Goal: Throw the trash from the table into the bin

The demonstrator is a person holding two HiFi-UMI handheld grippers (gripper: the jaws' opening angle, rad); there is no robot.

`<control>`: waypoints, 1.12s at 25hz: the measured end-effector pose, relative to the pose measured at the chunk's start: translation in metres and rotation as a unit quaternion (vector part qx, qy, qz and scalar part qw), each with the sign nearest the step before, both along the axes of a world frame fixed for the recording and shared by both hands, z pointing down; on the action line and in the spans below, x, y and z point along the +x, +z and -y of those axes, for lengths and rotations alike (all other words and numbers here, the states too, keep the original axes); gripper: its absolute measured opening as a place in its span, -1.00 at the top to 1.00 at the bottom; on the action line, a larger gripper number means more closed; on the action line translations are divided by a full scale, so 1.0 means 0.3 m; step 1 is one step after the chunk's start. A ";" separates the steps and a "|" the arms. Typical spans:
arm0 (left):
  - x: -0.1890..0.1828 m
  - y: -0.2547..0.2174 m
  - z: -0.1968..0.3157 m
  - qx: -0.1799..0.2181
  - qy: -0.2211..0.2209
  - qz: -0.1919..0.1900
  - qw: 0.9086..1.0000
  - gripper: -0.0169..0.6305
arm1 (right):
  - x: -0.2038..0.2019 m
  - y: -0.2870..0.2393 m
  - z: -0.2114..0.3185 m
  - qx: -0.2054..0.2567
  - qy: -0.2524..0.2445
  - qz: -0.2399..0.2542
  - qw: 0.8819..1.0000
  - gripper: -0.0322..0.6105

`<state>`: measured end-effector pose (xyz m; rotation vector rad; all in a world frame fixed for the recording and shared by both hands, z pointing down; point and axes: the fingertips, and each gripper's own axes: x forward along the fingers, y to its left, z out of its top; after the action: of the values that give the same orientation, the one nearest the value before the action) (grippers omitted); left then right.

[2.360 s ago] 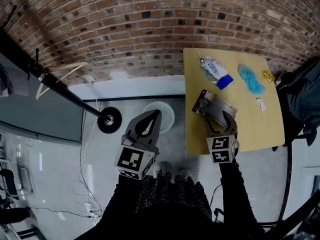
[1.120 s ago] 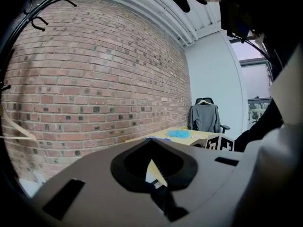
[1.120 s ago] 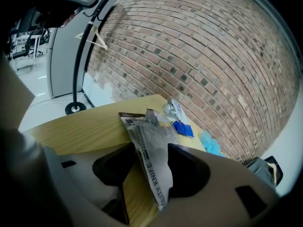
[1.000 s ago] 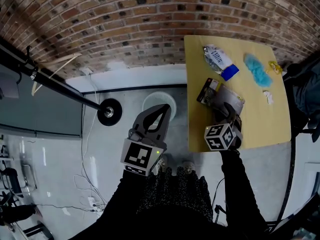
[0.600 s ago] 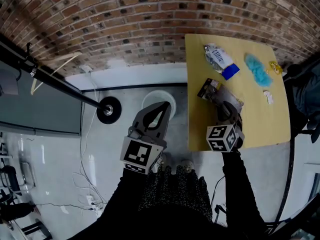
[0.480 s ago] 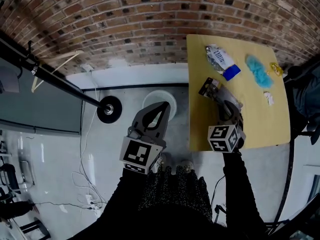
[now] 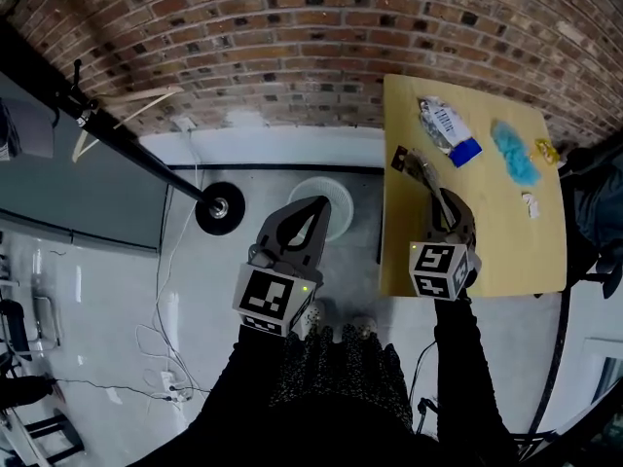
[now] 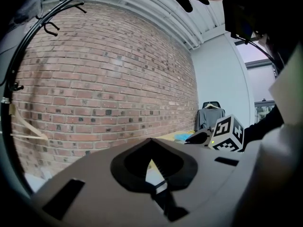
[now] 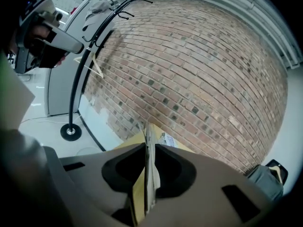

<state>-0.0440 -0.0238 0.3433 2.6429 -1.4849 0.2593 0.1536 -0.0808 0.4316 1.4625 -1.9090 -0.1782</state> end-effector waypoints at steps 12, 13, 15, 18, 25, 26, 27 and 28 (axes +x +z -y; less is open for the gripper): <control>-0.190 -0.028 -0.004 0.011 -0.037 0.003 0.999 0.93 | -0.316 -0.108 0.031 0.013 -0.056 0.089 0.994 0.70; -0.208 -0.025 -0.006 0.009 -0.040 0.003 0.999 0.93 | -0.346 -0.107 0.034 0.012 -0.061 0.096 0.993 0.70; -0.243 -0.025 -0.008 0.009 -0.043 0.004 0.999 0.93 | -0.404 -0.099 0.040 0.006 -0.069 0.113 0.991 0.70; -0.297 -0.016 -0.007 0.008 -0.046 0.010 0.999 0.93 | -0.482 -0.072 0.047 -0.007 -0.075 0.139 0.988 0.70; -0.393 0.025 0.009 0.009 -0.043 0.016 0.999 0.93 | -0.602 0.065 0.062 -0.042 -0.060 0.188 0.979 0.70; -0.405 0.038 0.015 0.007 -0.043 0.019 0.999 0.93 | -0.615 0.081 0.066 -0.044 -0.057 0.191 0.979 0.70; -0.416 0.056 0.020 0.004 -0.043 0.021 0.999 0.93 | -0.625 0.099 0.068 -0.047 -0.055 0.193 0.979 0.70; -0.426 0.077 0.022 0.000 -0.044 0.024 0.999 0.93 | -0.632 0.118 0.067 -0.051 -0.052 0.195 0.978 0.70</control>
<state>-0.1719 -0.0304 0.3665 2.5801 -1.6113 0.3166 -0.0360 -0.1008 0.4668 1.4050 -2.2714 0.1705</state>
